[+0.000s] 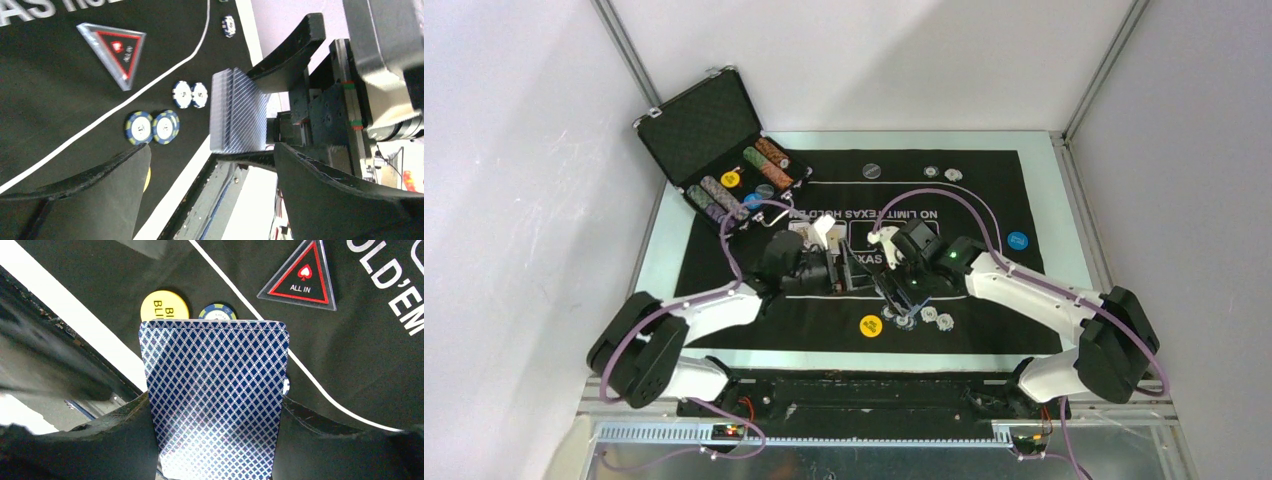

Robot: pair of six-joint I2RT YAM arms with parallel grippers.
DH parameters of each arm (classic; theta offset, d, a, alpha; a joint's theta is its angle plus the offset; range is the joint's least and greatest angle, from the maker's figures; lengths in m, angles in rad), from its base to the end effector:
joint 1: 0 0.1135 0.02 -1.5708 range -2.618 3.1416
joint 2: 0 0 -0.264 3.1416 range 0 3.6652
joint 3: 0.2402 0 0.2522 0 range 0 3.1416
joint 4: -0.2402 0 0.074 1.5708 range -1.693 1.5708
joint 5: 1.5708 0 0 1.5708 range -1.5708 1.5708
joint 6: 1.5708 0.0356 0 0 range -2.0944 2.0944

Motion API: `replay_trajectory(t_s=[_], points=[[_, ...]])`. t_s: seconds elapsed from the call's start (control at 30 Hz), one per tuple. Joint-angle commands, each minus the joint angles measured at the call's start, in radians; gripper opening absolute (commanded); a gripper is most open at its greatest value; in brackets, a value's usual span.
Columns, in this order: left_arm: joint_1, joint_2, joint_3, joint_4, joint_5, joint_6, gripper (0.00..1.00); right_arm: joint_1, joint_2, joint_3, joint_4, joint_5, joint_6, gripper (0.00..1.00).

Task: Distribute texas hold em gaming equipment

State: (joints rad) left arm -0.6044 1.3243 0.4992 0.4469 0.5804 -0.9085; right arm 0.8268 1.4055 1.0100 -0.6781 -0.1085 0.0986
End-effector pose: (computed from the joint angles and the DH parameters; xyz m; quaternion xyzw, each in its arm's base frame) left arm 0.2047 -0.1651 0.1920 0.0388 0.8080 -0.5415 0.2288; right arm 0.1854 0.2071 0.2387 -0.3571 0.8996 0.1567 0.1964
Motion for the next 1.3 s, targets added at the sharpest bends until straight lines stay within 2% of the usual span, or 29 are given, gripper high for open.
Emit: replay_trajectory(t_s=[0.0, 0.33, 0.57, 0.77, 0.97, 1.1, 1.27], points=[[-0.055, 0.067, 0.088, 0.074, 0.042, 0.010, 1.00, 0.011, -0.055, -0.002, 0.046, -0.024, -0.013, 0.00], [-0.111, 0.199, 0.134, 0.122, 0.083, 0.007, 1.00, 0.018, -0.079, -0.008, 0.049, -0.028, -0.011, 0.00], [-0.118, 0.225, 0.136, 0.137, 0.083, 0.011, 1.00, 0.022, -0.083, -0.009, 0.049, -0.025, -0.011, 0.00], [-0.117, 0.188, 0.160, -0.061, -0.019, 0.131, 0.98, 0.022, -0.092, -0.008, 0.044, -0.016, -0.009, 0.00], [-0.110, 0.125, 0.185, -0.242, -0.126, 0.233, 0.91, 0.023, -0.103, -0.011, 0.043, -0.007, -0.007, 0.00], [-0.107, 0.095, 0.192, -0.269, -0.142, 0.259, 0.84, 0.023, -0.111, -0.012, 0.042, -0.004, -0.005, 0.00], [-0.107, 0.066, 0.192, -0.264, -0.123, 0.261, 0.71, 0.022, -0.114, -0.016, 0.043, -0.002, -0.003, 0.00]])
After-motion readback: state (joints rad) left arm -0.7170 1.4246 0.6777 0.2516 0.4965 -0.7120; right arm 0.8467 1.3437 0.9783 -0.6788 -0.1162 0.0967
